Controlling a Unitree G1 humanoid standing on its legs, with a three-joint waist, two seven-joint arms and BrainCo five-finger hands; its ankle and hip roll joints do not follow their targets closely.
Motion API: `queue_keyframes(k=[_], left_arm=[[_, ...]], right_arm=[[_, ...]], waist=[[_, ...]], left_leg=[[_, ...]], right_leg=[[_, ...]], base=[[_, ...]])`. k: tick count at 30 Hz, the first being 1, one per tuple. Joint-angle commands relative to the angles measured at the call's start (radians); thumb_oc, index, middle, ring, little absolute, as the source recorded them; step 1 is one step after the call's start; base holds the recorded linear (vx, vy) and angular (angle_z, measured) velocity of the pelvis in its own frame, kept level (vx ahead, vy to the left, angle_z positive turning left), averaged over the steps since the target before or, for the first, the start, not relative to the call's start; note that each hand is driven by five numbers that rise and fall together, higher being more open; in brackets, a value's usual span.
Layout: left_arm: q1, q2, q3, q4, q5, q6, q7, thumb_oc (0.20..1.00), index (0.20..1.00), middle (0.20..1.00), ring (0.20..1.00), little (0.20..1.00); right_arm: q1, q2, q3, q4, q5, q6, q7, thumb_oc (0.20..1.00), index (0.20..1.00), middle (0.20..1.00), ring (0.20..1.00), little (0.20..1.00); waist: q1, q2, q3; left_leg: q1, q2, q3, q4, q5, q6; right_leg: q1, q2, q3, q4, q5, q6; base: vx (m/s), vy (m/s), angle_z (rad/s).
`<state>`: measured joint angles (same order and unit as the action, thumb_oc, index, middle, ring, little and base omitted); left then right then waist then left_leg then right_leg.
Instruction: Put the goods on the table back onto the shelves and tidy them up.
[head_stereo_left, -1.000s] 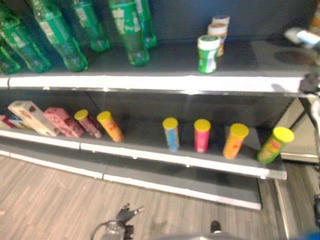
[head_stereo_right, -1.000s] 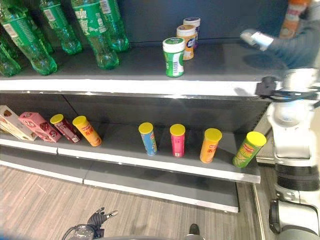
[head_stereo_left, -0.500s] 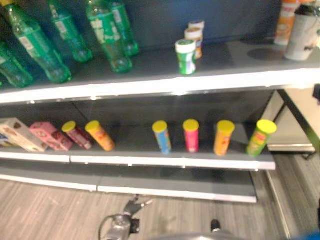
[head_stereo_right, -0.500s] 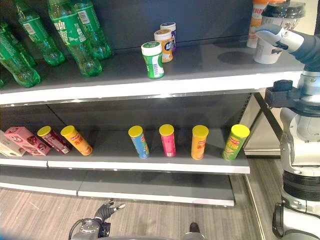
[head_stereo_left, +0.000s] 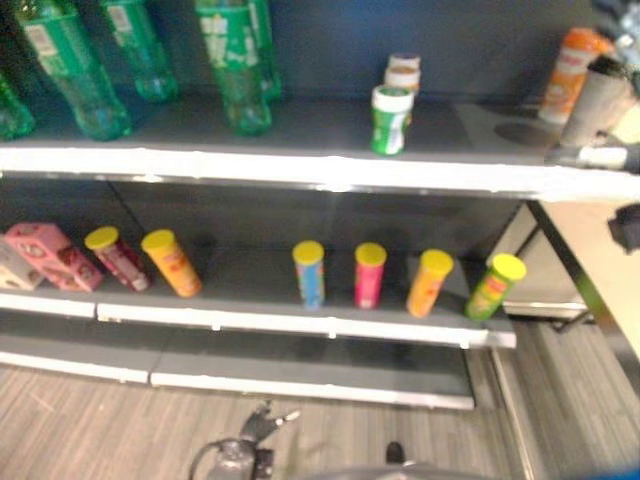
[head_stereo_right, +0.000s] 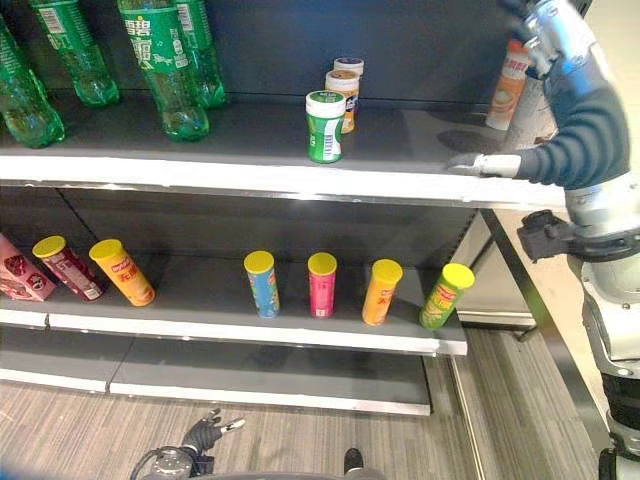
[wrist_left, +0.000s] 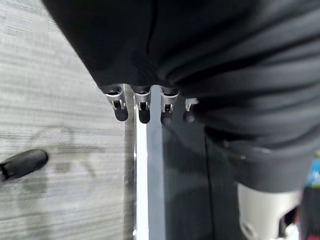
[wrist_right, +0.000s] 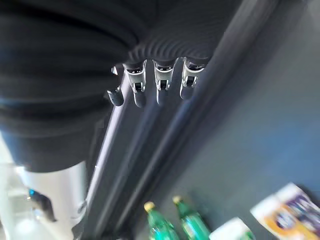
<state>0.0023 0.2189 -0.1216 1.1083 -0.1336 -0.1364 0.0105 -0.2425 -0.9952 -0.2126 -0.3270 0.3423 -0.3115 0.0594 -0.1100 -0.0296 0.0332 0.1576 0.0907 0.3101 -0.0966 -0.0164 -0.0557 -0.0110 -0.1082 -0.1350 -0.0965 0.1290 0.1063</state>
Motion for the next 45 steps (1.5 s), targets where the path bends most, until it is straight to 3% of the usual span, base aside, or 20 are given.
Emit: queue_keyframes(k=[1,2,8,9,13,19,28,34,38,45], left_arm=[[-0.068,0.099,0.032,-0.189,-0.096,-0.092,0.051,1.000,1.000,1.000,1.000,1.000],[-0.064,0.101,0.031,-0.194,-0.096,-0.089,0.051,1.000,1.000,1.000,1.000,1.000],[-0.036,0.175,0.142,-0.708,-0.246,-0.168,0.057,1.000,1.000,1.000,1.000,1.000],[-0.034,0.176,0.143,-0.712,-0.246,-0.166,0.057,1.000,1.000,1.000,1.000,1.000],[-0.049,0.243,0.224,-1.038,-0.244,-0.208,-0.001,1.000,1.000,1.000,1.000,1.000],[-0.037,0.263,0.288,-1.213,-0.222,-0.220,-0.037,1.000,1.000,1.000,1.000,1.000],[-0.050,0.267,0.345,-1.346,-0.266,-0.251,-0.070,1.000,1.000,1.000,1.000,1.000],[-0.170,0.309,0.301,-1.379,-0.268,-0.270,-0.078,1.000,1.000,1.000,1.000,1.000],[-0.228,0.333,0.279,-1.383,-0.251,-0.279,-0.090,1.000,1.000,1.000,1.000,1.000],[-0.304,0.331,0.219,-1.334,-0.228,-0.282,-0.107,1.000,1.000,1.000,1.000,1.000]], right_arm=[[0.050,0.009,-0.074,-0.001,0.017,0.008,0.005,1.000,1.000,1.000,1.000,1.000],[0.054,0.011,-0.077,-0.003,0.017,0.008,0.006,1.000,1.000,1.000,1.000,1.000],[0.135,0.086,-0.121,0.044,-0.006,0.016,0.017,1.000,1.000,1.000,1.000,1.000],[0.136,0.087,-0.122,0.043,-0.006,0.016,0.017,1.000,1.000,1.000,1.000,1.000],[0.204,0.134,-0.182,0.076,-0.031,0.026,0.039,1.000,1.000,1.000,1.000,1.000],[0.281,0.168,-0.254,0.080,-0.041,0.032,0.064,1.000,1.000,1.000,1.000,1.000],[0.314,0.193,-0.286,0.072,-0.054,0.029,0.072,1.000,1.000,1.000,1.000,1.000],[0.347,0.220,-0.257,0.076,-0.027,0.045,0.109,1.000,1.000,1.000,1.000,1.000],[0.365,0.236,-0.238,0.025,0.083,0.054,0.204,1.000,1.000,1.000,1.000,1.000],[0.389,0.190,-0.242,-0.061,0.237,0.107,0.364,1.000,1.000,1.000,1.000,1.000]], waist=[[0.030,-0.024,0.016],[0.030,-0.026,0.014],[0.045,-0.028,0.020],[0.045,-0.029,0.020],[0.042,-0.033,0.017],[0.034,-0.040,0.015],[0.037,-0.048,0.013],[0.012,-0.039,0.013],[-0.013,-0.029,0.011],[-0.056,-0.004,0.007]], left_leg=[[-0.028,0.036,0.083,0.009,0.026,-0.075],[-0.030,0.036,0.082,0.009,0.027,-0.074],[-0.020,0.031,0.065,0.009,0.018,-0.073],[-0.023,0.030,0.066,0.009,0.022,-0.072],[-0.020,0.033,0.062,0.009,0.016,-0.073],[-0.014,0.034,0.066,0.009,0.012,-0.072],[-0.011,0.034,0.066,0.009,0.011,-0.075],[-0.008,0.036,0.070,0.009,0.015,-0.080],[0.000,0.037,0.080,0.009,0.016,-0.082],[0.017,0.038,0.109,0.009,0.013,-0.084]], right_leg=[[0.121,-0.041,-0.089,0.016,-0.124,0.057],[0.121,-0.041,-0.090,0.016,-0.124,0.057],[0.138,-0.047,-0.100,0.012,-0.129,0.059],[0.136,-0.047,-0.100,0.011,-0.125,0.058],[0.138,-0.046,-0.099,0.009,-0.128,0.058],[0.143,-0.046,-0.098,0.010,-0.126,0.057],[0.145,-0.046,-0.100,0.011,-0.128,0.056],[0.140,-0.044,-0.096,0.013,-0.127,0.054],[0.140,-0.042,-0.089,0.013,-0.127,0.055],[0.132,-0.041,-0.066,0.012,-0.122,0.060]], base=[[0.00,0.000,0.00],[0.00,-0.004,0.07],[0.01,-0.003,0.05],[0.00,0.000,0.00],[0.00,0.000,0.00],[0.00,0.000,0.00],[0.00,0.000,0.00],[0.00,-0.006,0.00],[0.00,-0.018,-0.03],[-0.01,-0.010,-0.14]])
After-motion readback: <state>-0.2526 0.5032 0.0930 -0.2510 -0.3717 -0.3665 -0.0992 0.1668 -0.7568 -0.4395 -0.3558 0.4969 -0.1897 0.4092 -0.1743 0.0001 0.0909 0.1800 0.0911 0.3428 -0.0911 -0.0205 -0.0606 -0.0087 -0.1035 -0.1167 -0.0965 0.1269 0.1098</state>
